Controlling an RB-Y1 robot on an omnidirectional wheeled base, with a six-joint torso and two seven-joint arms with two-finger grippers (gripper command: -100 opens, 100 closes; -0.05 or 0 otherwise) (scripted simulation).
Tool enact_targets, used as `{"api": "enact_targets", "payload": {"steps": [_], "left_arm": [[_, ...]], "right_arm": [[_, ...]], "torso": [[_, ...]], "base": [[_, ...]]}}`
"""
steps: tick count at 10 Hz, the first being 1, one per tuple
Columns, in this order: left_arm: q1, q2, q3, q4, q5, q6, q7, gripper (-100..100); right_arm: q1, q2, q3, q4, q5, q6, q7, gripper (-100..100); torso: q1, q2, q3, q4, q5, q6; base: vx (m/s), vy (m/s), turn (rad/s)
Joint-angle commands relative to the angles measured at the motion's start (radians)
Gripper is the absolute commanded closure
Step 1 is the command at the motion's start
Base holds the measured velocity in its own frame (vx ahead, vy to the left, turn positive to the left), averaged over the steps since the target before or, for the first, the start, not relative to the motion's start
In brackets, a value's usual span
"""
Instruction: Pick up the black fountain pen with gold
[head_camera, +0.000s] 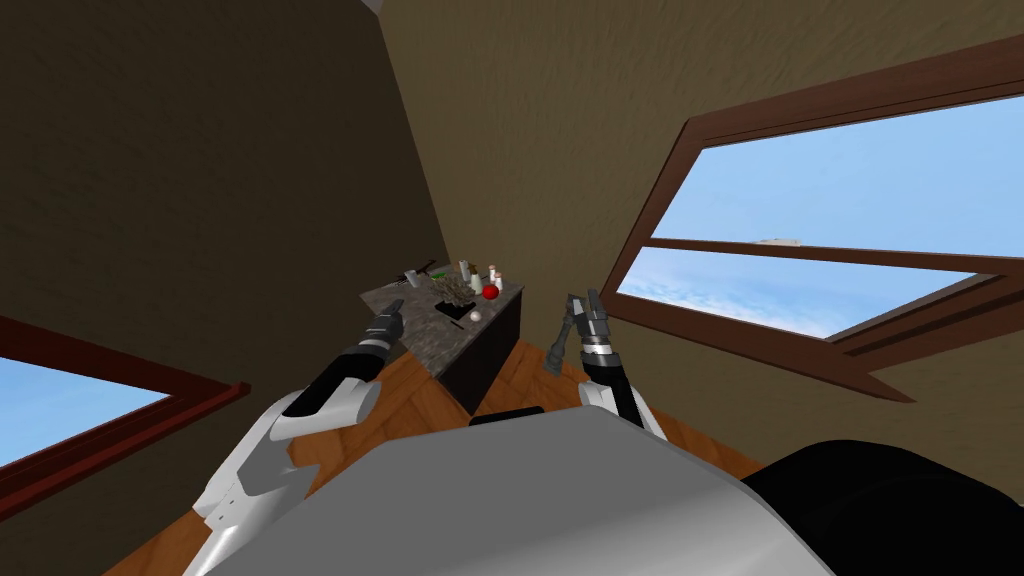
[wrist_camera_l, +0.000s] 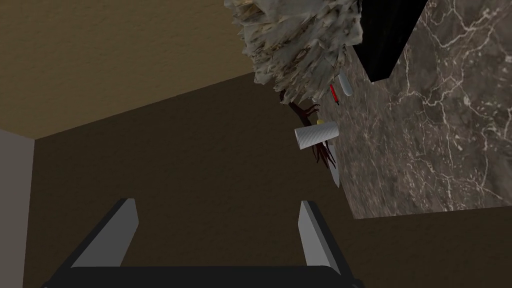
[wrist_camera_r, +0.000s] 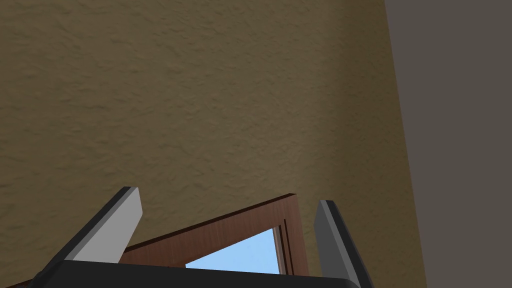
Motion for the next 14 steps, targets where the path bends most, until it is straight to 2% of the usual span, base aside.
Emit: {"api": "enact_targets", "payload": {"steps": [1,2,4,5,7,8,9,10,11,12,13,14], "left_arm": [[0.000,0.002,0.001,-0.001,0.002,0.039,-0.002,-100],[-0.017,0.024,0.011,0.013,0.020,0.074,-0.016,-100],[-0.017,0.024,0.011,0.013,0.020,0.113,-0.016,-100],[-0.033,0.046,0.020,0.029,0.039,0.148,-0.030,-100],[-0.033,0.046,0.020,0.029,0.039,0.188,-0.030,-100],[-0.050,0.067,0.028,0.046,0.060,0.223,-0.044,-100],[-0.050,0.067,0.028,0.046,0.060,0.252,-0.044,-100],[-0.050,0.067,0.028,0.046,0.060,0.262,-0.044,-100],[-0.066,0.087,0.034,0.064,0.082,0.301,-0.059,-100],[-0.066,0.087,0.034,0.064,0.082,0.329,-0.059,-100],[-0.082,0.106,0.040,0.083,0.106,0.359,-0.075,-100],[-0.082,0.106,0.040,0.083,0.106,0.384,-0.075,-100]], "right_arm": [[0.000,0.000,0.000,0.000,0.000,0.000,0.000,0],[0.000,0.000,0.000,0.000,0.000,0.000,0.000,0],[0.000,0.000,0.000,0.000,0.000,0.000,0.000,0],[0.000,0.000,0.000,0.000,0.000,0.000,0.000,0],[0.000,0.000,0.000,0.000,0.000,0.000,0.000,0],[0.000,0.000,0.000,0.000,0.000,0.000,0.000,0],[0.000,0.000,0.000,0.000,0.000,0.000,0.000,0],[0.000,0.000,0.000,0.000,0.000,0.000,0.000,0],[0.000,0.000,0.000,0.000,0.000,0.000,0.000,0],[0.000,0.000,0.000,0.000,0.000,0.000,0.000,0],[0.000,0.000,0.000,0.000,0.000,0.000,0.000,0],[0.000,0.000,0.000,0.000,0.000,0.000,0.000,0]], "torso": [[0.000,0.000,0.000,0.000,0.000,0.000],[0.000,0.000,0.000,0.000,0.000,0.000],[0.000,0.000,0.000,0.000,0.000,0.000],[0.000,0.000,0.000,0.000,0.000,0.000],[0.000,-0.001,0.000,0.000,0.000,0.000],[0.000,0.000,0.000,0.000,0.000,0.000],[0.000,-0.001,0.000,0.000,0.000,0.000],[0.000,-0.001,0.000,0.000,0.000,0.000],[0.000,0.000,0.000,0.000,0.000,0.000],[-0.001,-0.001,-0.001,0.000,0.000,0.000],[-0.001,-0.001,-0.001,0.000,0.000,0.000],[0.000,-0.002,-0.001,0.000,0.000,0.000]], "base": [[0.000,0.000,0.000],[0.002,-0.005,-0.059],[0.001,-0.002,-0.023],[0.008,-0.009,-0.074],[0.004,-0.003,-0.023],[0.009,-0.008,-0.073],[0.010,-0.006,-0.050],[0.006,-0.003,-0.001],[0.014,-0.012,-0.099],[0.014,-0.008,-0.050],[0.021,-0.008,-0.072],[0.023,-0.008,-0.053]]}}
